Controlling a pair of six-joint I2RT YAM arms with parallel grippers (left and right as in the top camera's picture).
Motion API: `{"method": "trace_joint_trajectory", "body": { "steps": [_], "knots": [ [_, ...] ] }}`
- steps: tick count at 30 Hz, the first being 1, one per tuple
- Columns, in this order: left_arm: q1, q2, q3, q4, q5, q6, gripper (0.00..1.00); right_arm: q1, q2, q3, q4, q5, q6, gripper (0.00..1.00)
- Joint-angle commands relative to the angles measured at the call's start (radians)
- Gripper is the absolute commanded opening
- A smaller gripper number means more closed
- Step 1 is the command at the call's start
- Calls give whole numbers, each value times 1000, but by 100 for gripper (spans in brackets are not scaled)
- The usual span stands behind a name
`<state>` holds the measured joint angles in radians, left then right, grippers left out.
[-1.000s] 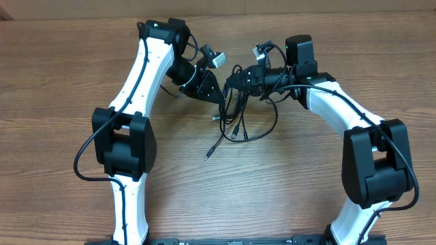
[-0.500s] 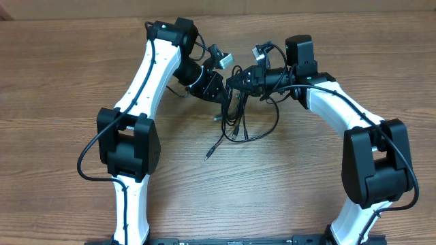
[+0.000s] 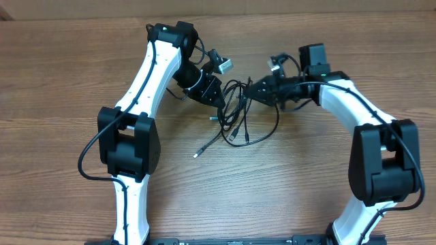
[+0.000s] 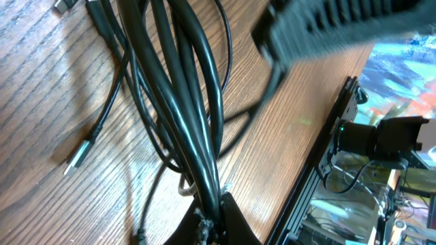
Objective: Untangle cables
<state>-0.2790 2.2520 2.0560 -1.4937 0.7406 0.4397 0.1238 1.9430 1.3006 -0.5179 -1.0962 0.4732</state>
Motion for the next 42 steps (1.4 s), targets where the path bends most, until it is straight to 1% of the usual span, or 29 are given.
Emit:
{"method": "trace_joint_trajectory", "body": {
  "steps": [1,3,4,7,8,12,14,18,21,29,32,34,37,42],
  "knots": [
    [10,2,-6,-2,31,59,4,-40,-7,8,-72,163,-87,4],
    [10,2,-6,-2,38,59,4,-57,-7,8,-112,216,-90,5],
    [10,2,-6,-2,42,58,4,-65,-7,8,-128,220,-90,12],
    [10,2,-8,1,52,59,4,-69,-7,8,-150,172,-111,27],
    [10,2,-8,3,55,59,4,-64,-7,8,-151,149,-132,36],
    [10,2,-8,7,65,59,4,-28,-7,7,-169,141,-169,47],
    [10,2,-8,6,65,59,4,-7,-7,0,-160,140,-175,51],
    [10,2,-8,6,64,59,4,21,-7,-27,-124,131,-175,53],
    [10,2,-8,6,64,59,4,35,-7,-52,-71,79,-175,54],
    [10,2,-8,6,64,59,4,89,-7,-103,103,13,-167,53],
    [10,2,-8,6,64,59,4,107,-7,-103,163,12,-137,53],
    [10,2,-8,6,65,59,4,118,-7,-103,198,51,-88,52],
    [10,2,-8,4,66,58,4,135,-7,-103,220,135,-22,45],
    [10,2,-8,5,95,59,4,175,-7,-103,285,264,77,44]
  ]
}}
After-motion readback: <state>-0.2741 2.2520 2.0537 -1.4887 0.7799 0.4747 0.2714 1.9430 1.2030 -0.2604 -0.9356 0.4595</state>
